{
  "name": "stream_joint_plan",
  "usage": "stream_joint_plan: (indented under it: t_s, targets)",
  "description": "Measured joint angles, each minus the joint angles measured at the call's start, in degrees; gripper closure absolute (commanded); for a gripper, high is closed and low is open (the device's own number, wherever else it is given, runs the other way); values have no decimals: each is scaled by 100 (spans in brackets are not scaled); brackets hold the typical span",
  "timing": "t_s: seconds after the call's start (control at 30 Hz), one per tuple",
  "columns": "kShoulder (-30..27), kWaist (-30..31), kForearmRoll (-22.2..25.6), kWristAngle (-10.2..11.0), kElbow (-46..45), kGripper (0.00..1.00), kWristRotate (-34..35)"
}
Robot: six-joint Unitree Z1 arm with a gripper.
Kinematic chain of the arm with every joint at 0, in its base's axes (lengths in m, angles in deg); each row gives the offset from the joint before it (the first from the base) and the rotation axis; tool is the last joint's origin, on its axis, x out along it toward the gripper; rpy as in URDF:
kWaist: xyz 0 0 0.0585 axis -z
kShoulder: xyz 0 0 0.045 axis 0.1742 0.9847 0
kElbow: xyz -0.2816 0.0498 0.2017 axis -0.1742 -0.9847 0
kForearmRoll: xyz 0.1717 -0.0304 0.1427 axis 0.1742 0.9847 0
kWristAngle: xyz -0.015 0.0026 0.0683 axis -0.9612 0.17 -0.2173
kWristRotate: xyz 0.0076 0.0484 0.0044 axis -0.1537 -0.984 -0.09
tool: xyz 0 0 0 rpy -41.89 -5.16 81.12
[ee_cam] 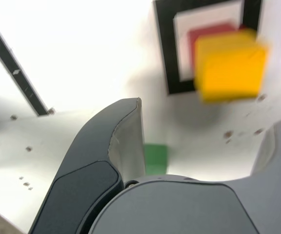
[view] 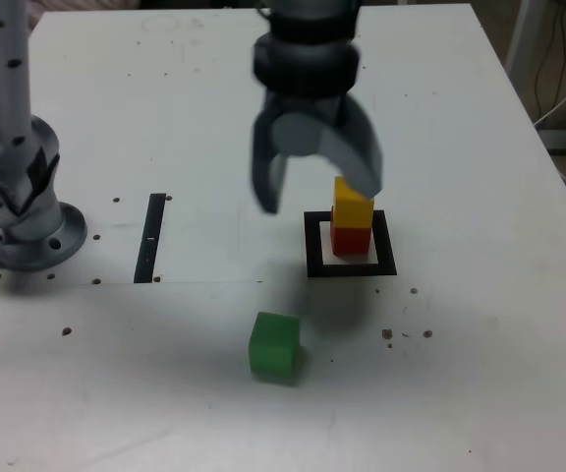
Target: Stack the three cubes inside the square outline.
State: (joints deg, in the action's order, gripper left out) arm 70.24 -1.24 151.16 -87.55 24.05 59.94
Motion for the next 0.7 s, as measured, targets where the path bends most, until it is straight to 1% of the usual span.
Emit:
stream_joint_plan:
  t_s: [0.1, 0.27, 0.4, 0.5, 0.57, 0.63, 0.7]
  targets:
    - [-44, 327, -1, -71, -144, 0, 177]
    - [-199, 910, -13, -80, -375, 0, 632]
    - [-208, 1443, -137, -80, -608, 0, 1112]
    - [-208, 1848, -352, -80, -739, 1, 1474]
    - [-207, 1941, -440, -83, -783, 1, 1535]
    - [-207, 2140, -714, -83, -928, 1, 1818]
    - [-203, 2322, -830, -81, -1040, 1, 1946]
